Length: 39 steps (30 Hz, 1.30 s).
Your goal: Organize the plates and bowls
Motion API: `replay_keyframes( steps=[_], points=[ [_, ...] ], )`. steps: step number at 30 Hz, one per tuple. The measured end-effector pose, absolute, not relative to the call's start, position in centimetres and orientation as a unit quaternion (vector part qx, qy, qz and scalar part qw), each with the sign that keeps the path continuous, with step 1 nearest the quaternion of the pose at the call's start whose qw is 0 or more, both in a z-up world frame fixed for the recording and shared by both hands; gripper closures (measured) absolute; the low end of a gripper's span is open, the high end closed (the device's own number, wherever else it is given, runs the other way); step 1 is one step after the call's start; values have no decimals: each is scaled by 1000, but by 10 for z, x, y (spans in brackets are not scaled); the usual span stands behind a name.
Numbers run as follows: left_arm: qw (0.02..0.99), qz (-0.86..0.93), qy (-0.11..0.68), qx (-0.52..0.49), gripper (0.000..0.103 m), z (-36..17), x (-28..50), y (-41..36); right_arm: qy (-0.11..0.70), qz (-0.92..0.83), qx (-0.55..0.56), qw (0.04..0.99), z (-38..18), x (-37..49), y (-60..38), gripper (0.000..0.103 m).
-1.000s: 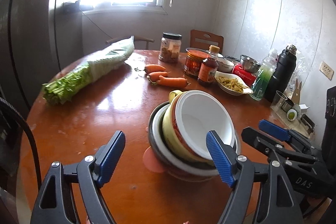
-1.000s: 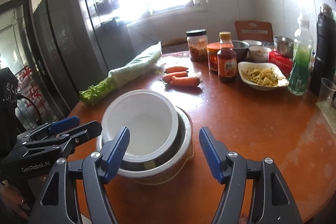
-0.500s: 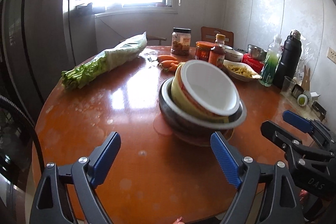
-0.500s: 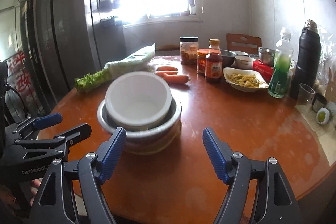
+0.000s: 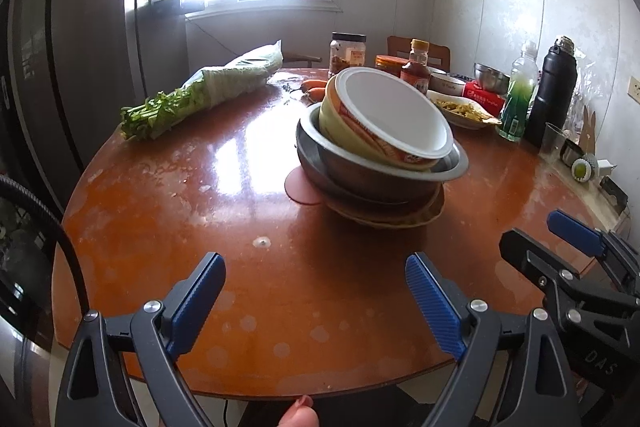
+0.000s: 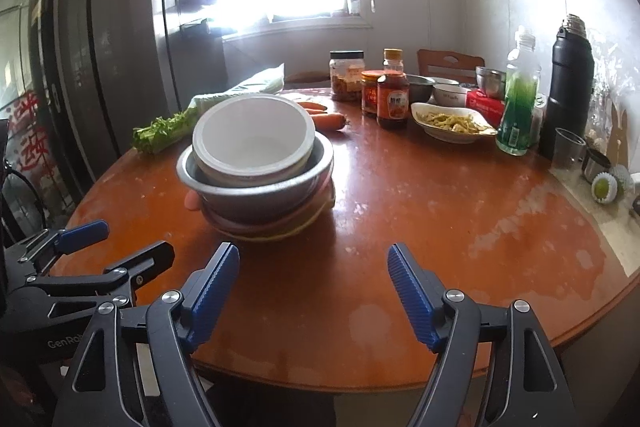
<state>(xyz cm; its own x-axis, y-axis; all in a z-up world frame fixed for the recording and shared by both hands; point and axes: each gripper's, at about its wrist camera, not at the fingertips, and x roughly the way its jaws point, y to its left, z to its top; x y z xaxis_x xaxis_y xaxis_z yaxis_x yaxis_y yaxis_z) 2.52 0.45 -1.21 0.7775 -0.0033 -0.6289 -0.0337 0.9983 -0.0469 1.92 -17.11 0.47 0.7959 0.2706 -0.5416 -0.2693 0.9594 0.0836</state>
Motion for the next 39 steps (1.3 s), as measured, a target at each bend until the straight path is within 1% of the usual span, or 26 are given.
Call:
replay_keyframes(
  steps=[7, 39],
  points=[
    [938, 12, 344, -32, 11, -20, 23, 4, 284, 144, -2, 948, 0, 13, -171, 25],
    [936, 18, 351, -34, 11, -22, 24, 7, 294, 149, 0, 944, -6, 13, -170, 25]
  ],
)
